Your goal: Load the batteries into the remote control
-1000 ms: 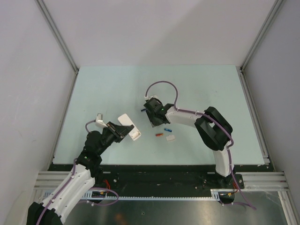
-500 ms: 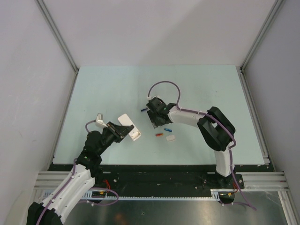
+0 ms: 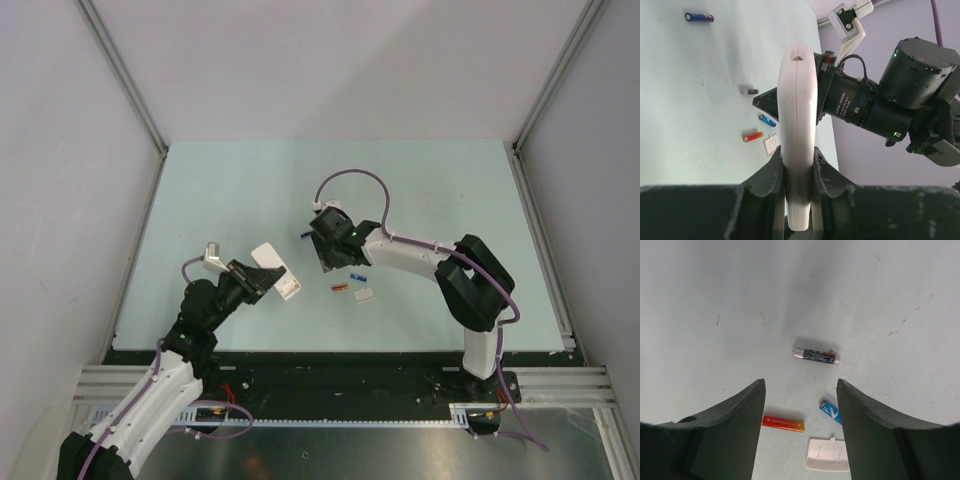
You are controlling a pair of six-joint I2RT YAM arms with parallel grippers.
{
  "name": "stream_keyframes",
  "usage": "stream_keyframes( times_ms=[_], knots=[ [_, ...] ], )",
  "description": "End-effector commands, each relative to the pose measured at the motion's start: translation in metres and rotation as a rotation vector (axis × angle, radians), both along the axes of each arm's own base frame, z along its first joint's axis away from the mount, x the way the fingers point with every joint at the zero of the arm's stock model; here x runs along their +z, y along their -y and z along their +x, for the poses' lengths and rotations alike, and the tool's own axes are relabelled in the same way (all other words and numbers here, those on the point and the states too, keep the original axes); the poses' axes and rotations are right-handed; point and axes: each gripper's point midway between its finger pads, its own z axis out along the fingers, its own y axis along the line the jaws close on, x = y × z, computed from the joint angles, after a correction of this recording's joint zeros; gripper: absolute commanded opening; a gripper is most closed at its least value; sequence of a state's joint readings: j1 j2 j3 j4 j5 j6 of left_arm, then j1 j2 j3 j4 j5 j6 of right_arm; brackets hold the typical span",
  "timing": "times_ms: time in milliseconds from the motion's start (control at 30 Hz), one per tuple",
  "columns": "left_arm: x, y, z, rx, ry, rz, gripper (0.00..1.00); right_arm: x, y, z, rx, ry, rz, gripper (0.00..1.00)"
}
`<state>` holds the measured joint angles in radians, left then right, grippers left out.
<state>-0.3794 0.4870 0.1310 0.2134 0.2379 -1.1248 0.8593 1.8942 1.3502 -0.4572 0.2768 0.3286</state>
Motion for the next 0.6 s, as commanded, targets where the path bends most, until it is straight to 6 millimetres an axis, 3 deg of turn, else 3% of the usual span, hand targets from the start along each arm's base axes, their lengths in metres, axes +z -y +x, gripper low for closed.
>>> stream_keyframes(
  times_ms=[0, 233, 567],
  knots=[
    [0.026, 0.001, 0.001, -0.004, 0.075, -0.017, 0.0, 0.02, -0.017, 0.002, 0.003, 0.034, 0.037, 0.62],
    [0.023, 0.002, -0.003, -0.016, 0.063, -0.025, 0.0, 0.021, -0.01, 0.012, 0.106, 0.051, -0.013, 0.57],
    [0.021, 0.002, -0.006, -0.024, 0.065, -0.023, 0.0, 0.009, -0.018, 0.01, 0.384, 0.084, -0.092, 0.57]
  ],
)
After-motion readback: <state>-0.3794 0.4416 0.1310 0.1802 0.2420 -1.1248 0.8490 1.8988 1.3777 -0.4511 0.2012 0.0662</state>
